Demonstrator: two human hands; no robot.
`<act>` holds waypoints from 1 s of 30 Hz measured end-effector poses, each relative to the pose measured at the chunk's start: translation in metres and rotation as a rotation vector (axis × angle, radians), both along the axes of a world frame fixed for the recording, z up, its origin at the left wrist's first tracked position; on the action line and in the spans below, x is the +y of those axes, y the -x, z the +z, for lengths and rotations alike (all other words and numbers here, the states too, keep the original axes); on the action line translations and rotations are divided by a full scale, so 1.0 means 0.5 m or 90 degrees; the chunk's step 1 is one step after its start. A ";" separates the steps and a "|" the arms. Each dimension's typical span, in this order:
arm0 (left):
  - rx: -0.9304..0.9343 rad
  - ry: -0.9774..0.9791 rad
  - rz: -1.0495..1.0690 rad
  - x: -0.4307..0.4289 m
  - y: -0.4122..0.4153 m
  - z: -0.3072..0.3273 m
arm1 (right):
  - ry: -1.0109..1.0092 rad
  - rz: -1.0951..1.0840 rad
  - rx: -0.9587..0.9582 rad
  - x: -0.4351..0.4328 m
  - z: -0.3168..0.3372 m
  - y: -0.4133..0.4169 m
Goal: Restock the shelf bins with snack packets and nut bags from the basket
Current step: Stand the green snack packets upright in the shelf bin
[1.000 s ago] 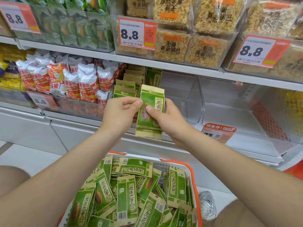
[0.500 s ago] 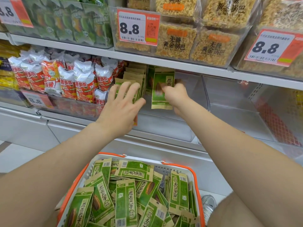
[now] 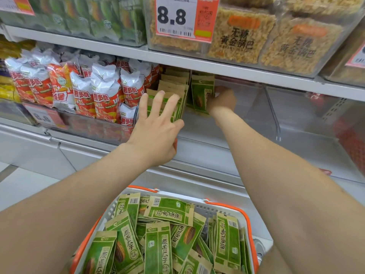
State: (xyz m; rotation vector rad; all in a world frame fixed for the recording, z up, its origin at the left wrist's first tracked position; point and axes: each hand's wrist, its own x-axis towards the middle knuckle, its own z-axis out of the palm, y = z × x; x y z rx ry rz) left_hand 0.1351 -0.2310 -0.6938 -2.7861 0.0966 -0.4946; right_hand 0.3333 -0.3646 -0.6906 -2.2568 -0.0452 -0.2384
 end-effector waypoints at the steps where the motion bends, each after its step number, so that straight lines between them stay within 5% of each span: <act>1: 0.001 0.002 0.003 -0.002 0.000 0.000 | -0.007 -0.007 0.007 0.000 -0.002 0.000; 20: 0.007 0.025 0.018 -0.016 0.006 0.006 | -0.050 0.054 0.130 0.035 -0.019 -0.005; 30: 0.002 0.068 0.014 -0.015 0.013 0.015 | 0.147 0.205 0.071 0.015 -0.008 0.040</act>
